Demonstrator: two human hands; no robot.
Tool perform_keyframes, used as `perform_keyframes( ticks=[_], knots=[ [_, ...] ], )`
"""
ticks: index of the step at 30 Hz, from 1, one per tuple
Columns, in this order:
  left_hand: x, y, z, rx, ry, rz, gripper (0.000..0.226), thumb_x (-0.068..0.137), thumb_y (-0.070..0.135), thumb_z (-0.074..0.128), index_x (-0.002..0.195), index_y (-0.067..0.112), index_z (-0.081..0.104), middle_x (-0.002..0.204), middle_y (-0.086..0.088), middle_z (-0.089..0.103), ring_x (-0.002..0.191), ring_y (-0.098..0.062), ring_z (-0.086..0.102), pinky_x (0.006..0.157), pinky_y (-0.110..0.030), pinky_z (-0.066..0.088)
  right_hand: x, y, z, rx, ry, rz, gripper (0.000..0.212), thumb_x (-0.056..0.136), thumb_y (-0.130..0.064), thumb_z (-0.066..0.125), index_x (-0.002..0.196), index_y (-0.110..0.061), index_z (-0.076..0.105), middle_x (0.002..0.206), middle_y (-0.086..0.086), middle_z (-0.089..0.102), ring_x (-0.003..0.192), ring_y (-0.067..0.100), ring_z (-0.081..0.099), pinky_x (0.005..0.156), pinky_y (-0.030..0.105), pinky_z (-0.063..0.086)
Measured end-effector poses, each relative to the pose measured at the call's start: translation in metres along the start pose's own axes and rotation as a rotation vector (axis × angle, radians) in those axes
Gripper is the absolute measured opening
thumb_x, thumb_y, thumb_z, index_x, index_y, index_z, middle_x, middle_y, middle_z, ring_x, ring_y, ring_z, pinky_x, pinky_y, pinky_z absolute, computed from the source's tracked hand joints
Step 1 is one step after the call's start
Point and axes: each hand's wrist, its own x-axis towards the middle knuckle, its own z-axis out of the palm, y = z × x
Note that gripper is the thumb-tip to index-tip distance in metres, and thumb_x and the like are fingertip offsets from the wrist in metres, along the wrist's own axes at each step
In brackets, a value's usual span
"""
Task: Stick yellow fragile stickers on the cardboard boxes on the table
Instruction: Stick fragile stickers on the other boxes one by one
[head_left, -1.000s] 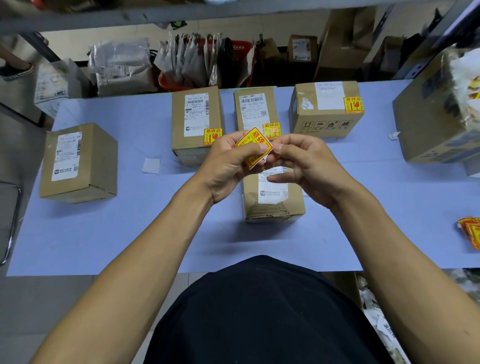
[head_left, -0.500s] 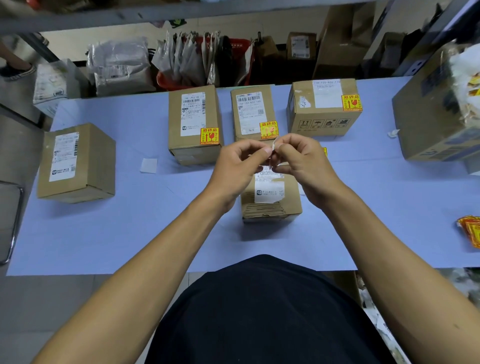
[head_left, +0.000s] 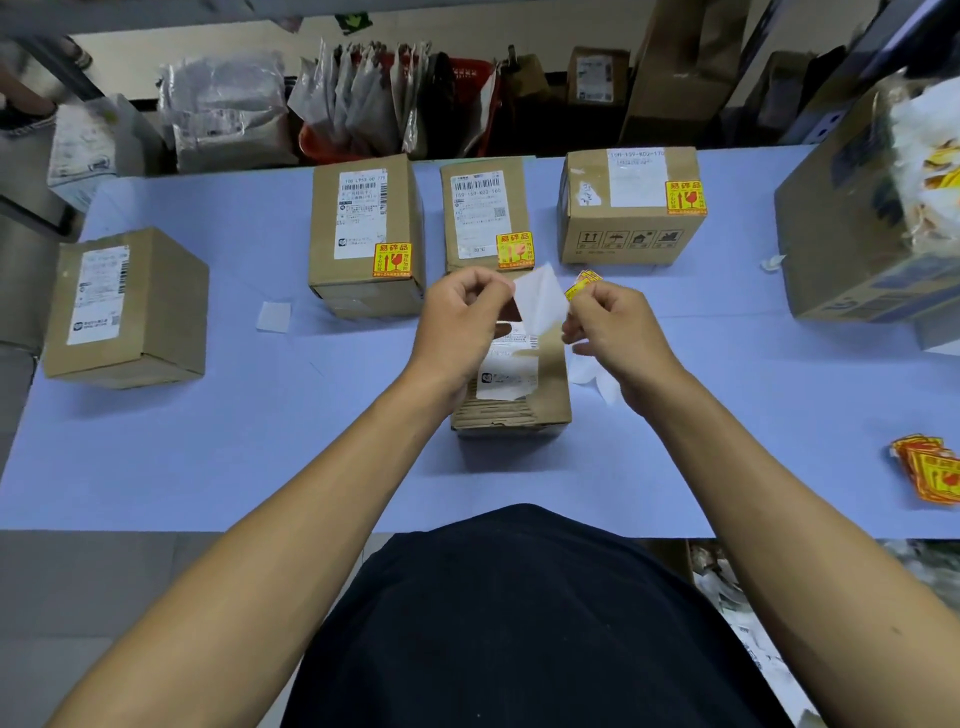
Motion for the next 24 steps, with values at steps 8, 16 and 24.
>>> perform_keyframes(
  ticks=[8, 16, 24],
  knots=[
    [-0.001, -0.016, 0.005, -0.096, 0.127, -0.123, 0.016, 0.093, 0.011, 0.057, 0.079, 0.014, 0.063, 0.076, -0.005, 0.067, 0.068, -0.015, 0.065, 0.066, -0.027, 0.054, 0.02, 0.074, -0.027, -0.152, 0.084, 0.309, 0.017, 0.088, -0.021, 0.05, 0.079, -0.009, 0.059, 0.077, 0.009, 0.064, 0.064, 0.021, 0.056, 0.065, 0.034, 0.044],
    [-0.002, -0.031, 0.003, -0.057, 0.151, -0.186, 0.012, 0.093, 0.013, 0.058, 0.082, 0.013, 0.064, 0.077, -0.005, 0.066, 0.063, -0.01, 0.064, 0.061, -0.024, 0.053, 0.024, 0.098, -0.031, -0.48, 0.073, 0.31, 0.014, 0.084, -0.013, 0.064, 0.081, -0.003, 0.073, 0.086, 0.011, 0.073, 0.089, 0.029, 0.068, 0.075, 0.038, 0.055],
    [0.004, -0.033, 0.001, 0.001, 0.17, -0.204, 0.013, 0.093, 0.015, 0.059, 0.081, 0.015, 0.063, 0.07, 0.002, 0.064, 0.06, -0.008, 0.064, 0.059, -0.023, 0.052, 0.003, 0.057, -0.004, -0.443, 0.245, -0.061, 0.015, 0.089, -0.021, 0.059, 0.099, -0.017, 0.07, 0.092, -0.004, 0.068, 0.09, 0.021, 0.065, 0.075, 0.029, 0.048]
  ],
)
